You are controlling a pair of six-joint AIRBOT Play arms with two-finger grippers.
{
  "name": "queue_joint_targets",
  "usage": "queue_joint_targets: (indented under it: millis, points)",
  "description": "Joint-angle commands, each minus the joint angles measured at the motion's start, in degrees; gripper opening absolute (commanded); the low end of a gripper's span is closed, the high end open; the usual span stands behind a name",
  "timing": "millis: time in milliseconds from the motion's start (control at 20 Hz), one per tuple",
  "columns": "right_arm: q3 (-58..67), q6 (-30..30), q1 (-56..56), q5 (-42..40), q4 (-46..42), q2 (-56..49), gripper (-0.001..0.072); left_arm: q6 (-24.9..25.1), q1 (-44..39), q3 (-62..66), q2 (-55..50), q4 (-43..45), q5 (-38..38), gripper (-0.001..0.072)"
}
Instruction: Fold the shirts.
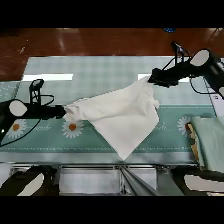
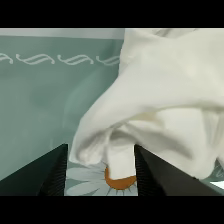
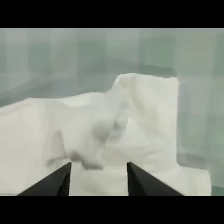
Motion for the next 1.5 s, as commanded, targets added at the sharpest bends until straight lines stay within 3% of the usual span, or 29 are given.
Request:
queue_joint_targets:
  millis: [0, 150, 250, 350, 550, 700, 850, 1200, 1250, 1300, 1350, 1450]
  points:
    - [5.2, -1.7, -5.5, 10.3, 1.6, -0.3, 0.0409, 1.0, 4.5, 8.9, -3.0, 1.3, -8.9, 0.0507]
    - [3.1, -2.8, -14.1, 16.5, -6.3, 9.1, 0.0409, 2.5, 15.0, 17.7, 0.0, 0.5, -10.3, 0.0507]
    - [-5.4, -1.4, -18.5, 14.0, -9.2, 17.0, 0.0409, 1.5, 21.0, 17.0, -0.7, -6.8, -9.7, 0.0507]
    - [-18.4, -0.8, -20.9, 8.5, -6.9, 24.6, 0.0409, 4.2, 23.1, 13.7, -4.8, -14.8, -10.3, 0.0507]
    - [-38.7, -2.8, -19.2, 4.7, -0.1, 34.4, 0.0408, 8.5, 23.1, 12.9, -20.4, -26.2, -19.6, 0.0507]
    - [-45.4, -3.0, -17.1, 5.5, 1.0, 38.0, 0.0408, 8.5, 23.1, 12.9, -28.4, -27.3, -23.3, 0.0507]
    - [-47.8, -2.6, -13.0, 6.4, 1.1, 39.1, 0.0408, 8.5, 20.9, 12.9, -30.8, -27.3, -23.4, 0.0507]
    - [-51.8, 4.7, -2.2, 3.2, 0.9, 39.0, 0.0408, 10.4, 10.1, 13.5, -33.4, -27.3, -23.0, 0.0504]
    - [-52.5, 5.7, -1.4, 3.1, 1.0, 39.0, 0.0408, 10.8, 8.8, 14.0, -33.6, -27.3, -22.9, 0.0444]
    - [-53.4, 6.0, -0.5, 2.8, 1.9, 39.0, 0.0408, 11.6, 7.7, 14.7, -33.7, -27.3, -22.9, 0.0155]
    - [-54.2, 6.1, 0.3, 2.2, 3.0, 39.0, 0.0408, 12.6, 6.9, 15.6, -33.7, -27.4, -23.1, 0.0029]
    - [-55.7, 6.1, 2.3, -0.2, 5.9, 39.0, 0.0408, 13.3, 5.8, 17.7, -33.7, -27.3, -24.0, 0.0029]
